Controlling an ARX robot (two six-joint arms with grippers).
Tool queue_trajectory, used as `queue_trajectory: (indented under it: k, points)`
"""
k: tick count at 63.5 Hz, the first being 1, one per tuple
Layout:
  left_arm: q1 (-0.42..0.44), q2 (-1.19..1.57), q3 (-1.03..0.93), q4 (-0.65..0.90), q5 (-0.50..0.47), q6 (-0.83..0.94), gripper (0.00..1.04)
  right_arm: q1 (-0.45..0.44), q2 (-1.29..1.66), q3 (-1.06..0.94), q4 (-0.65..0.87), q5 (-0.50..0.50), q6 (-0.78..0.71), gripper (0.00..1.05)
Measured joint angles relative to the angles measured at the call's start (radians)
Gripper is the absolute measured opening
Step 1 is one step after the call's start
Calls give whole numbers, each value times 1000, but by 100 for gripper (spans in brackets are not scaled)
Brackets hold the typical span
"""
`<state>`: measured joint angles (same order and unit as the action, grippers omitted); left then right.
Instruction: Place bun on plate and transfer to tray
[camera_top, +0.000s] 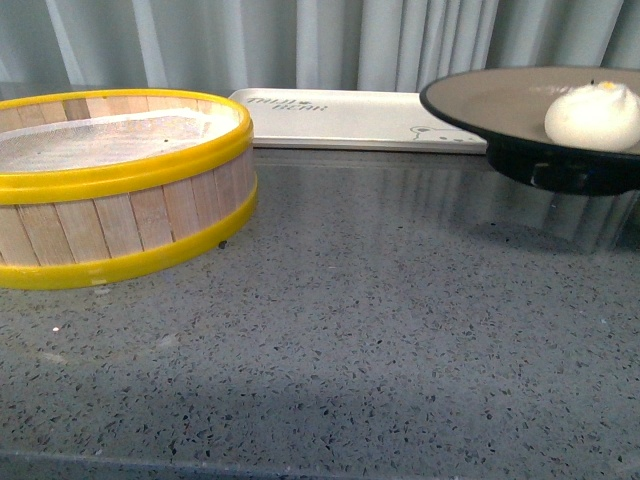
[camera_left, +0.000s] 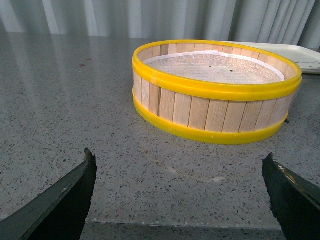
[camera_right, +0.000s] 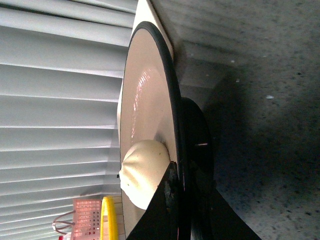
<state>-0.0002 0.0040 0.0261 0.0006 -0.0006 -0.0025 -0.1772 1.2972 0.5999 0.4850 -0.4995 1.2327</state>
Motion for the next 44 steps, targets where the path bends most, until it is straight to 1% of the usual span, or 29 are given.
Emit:
queue_trajectory:
  k: [7,17,24,30,44]
  points:
    - [0,0,0,0,0,0,98,3,-8,24,10,-6,8,2]
    - [0,0,0,0,0,0,98,-9,91,146,30,-5,27,2]
    - [0,0,0,0,0,0,98,-13,203,274,32,2,42,2]
    - [0,0,0,0,0,0,98,-6,311,407,5,7,49,2]
    - [0,0,0,0,0,0,98,46,574,771,-126,2,49,2]
